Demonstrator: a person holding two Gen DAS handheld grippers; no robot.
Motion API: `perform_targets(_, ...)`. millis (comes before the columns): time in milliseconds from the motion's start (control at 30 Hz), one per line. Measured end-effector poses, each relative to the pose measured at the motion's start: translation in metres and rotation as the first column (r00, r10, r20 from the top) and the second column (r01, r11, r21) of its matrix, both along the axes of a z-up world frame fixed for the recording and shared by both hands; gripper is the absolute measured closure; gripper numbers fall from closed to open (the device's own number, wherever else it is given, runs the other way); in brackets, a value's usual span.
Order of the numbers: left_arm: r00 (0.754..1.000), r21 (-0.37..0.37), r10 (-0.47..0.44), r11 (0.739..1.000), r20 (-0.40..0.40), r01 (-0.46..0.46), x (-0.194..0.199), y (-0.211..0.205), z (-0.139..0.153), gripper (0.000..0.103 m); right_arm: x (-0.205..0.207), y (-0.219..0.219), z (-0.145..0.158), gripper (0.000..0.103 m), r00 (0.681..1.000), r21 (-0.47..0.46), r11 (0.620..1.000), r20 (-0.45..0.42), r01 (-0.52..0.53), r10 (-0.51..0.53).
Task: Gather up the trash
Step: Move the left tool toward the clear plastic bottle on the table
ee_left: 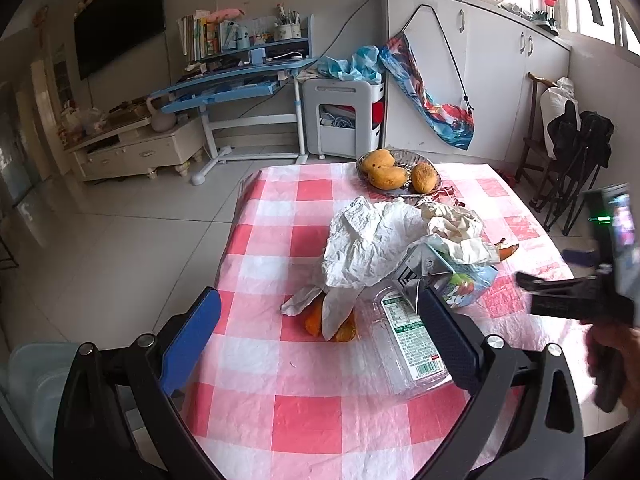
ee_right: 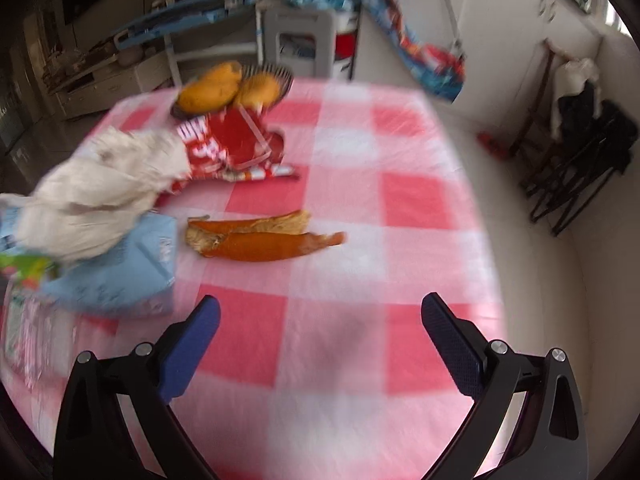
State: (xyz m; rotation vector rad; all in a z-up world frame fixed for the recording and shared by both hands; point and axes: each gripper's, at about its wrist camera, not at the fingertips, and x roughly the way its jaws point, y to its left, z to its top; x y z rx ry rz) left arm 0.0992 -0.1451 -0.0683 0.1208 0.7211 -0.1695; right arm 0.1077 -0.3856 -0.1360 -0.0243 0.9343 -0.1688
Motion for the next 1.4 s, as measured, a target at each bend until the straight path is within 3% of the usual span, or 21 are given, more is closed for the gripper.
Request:
perform_targets(100, 1.0, -0.004, -0.006, 1.0, -0.008, 0.006, -0.002, 0.001, -0.003, 0.007, -0.033, 0.013, 0.025, 0.006, 0.998, -0.1, 0.995, 0.063, -0.011, 0.017)
perform_targets(200, 1.0, -0.014, 0.0, 1.0, -0.024, 0.0, 0.0, 0.003, -0.006, 0.007, -0.054, 0.028, 0.021, 0.006, 0.999, -0.15, 0.989, 0.042, -0.016, 0.022)
perform_targets(433, 0.999, -0.005, 0.013, 1.0, -0.038, -0.013, 0.001, 0.004, -0.013, 0.007, -0.043, 0.058, 0.019, 0.006, 0.997, -0.258, 0.964, 0.031, -0.06, 0.071)
perform_targets(900, 0.996, 0.04, 0.028, 0.999, -0.09, -0.024, 0.016, -0.013, -0.037, 0.007, -0.042, 0.063, 0.019, 0.006, 0.995, -0.224, 0.971, 0.038, -0.087, 0.097)
perform_targets(1100, 0.997, 0.037, 0.031, 0.999, -0.07, -0.028, 0.014, -0.015, -0.034, 0.007, -0.046, 0.06, 0.024, 0.006, 0.993, -0.191, 0.978, 0.058, -0.088, 0.1)
perform_targets(1400, 0.996, 0.014, 0.058, 0.998, -0.064, -0.057, 0.014, -0.006, -0.029, 0.007, -0.055, 0.056, 0.044, 0.006, 0.976, -0.102, 0.99, 0.183, -0.102, 0.12)
